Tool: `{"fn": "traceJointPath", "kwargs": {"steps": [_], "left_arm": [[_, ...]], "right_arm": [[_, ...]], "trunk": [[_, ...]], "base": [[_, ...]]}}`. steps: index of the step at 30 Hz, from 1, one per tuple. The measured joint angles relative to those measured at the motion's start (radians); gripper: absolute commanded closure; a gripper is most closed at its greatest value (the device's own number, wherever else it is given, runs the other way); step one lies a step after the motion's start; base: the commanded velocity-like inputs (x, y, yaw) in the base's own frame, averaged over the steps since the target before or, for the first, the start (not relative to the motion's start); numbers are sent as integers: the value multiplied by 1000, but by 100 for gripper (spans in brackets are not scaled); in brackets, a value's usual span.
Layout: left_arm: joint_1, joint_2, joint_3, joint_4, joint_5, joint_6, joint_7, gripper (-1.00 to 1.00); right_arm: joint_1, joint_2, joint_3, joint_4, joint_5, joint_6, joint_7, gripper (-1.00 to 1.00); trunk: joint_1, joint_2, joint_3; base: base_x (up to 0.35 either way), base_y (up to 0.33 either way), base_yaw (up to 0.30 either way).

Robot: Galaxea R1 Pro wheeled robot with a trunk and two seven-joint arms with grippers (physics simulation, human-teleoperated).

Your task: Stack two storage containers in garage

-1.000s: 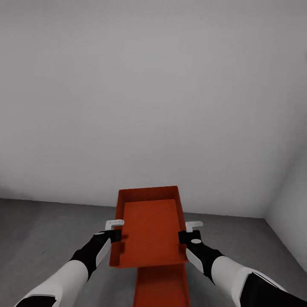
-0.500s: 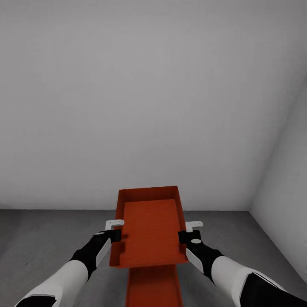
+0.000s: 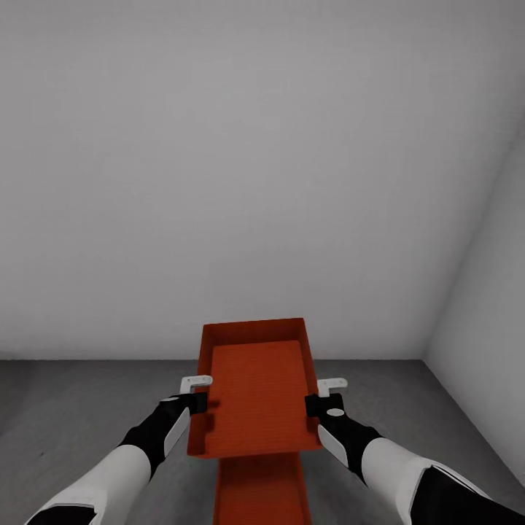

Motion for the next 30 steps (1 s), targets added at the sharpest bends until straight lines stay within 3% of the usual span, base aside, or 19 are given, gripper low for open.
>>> {"fn": "traceJointPath", "kwargs": {"steps": [14, 17, 23, 30], "left_arm": [[1, 6, -5, -3, 5, 8, -5, 100], [1, 4, 18, -2, -28, 13, -18, 100], [1, -11, 90, -2, -105, 5, -32, 100], [1, -28, 188, -4, -199, 7, -55, 100]], "right_arm": [[1, 2, 9, 7, -14, -2, 6, 100], [1, -4, 38, 11, -56, -5, 17, 100], [1, -8, 33, 3, -44, -4, 14, 100], [2, -9, 59, 1, -71, -4, 11, 100]], "trunk": [[0, 0, 0], [0, 0, 0], [0, 0, 0], [0, 0, 0]], "base": [[0, 0, 0], [0, 0, 0], [0, 0, 0], [0, 0, 0]]}}
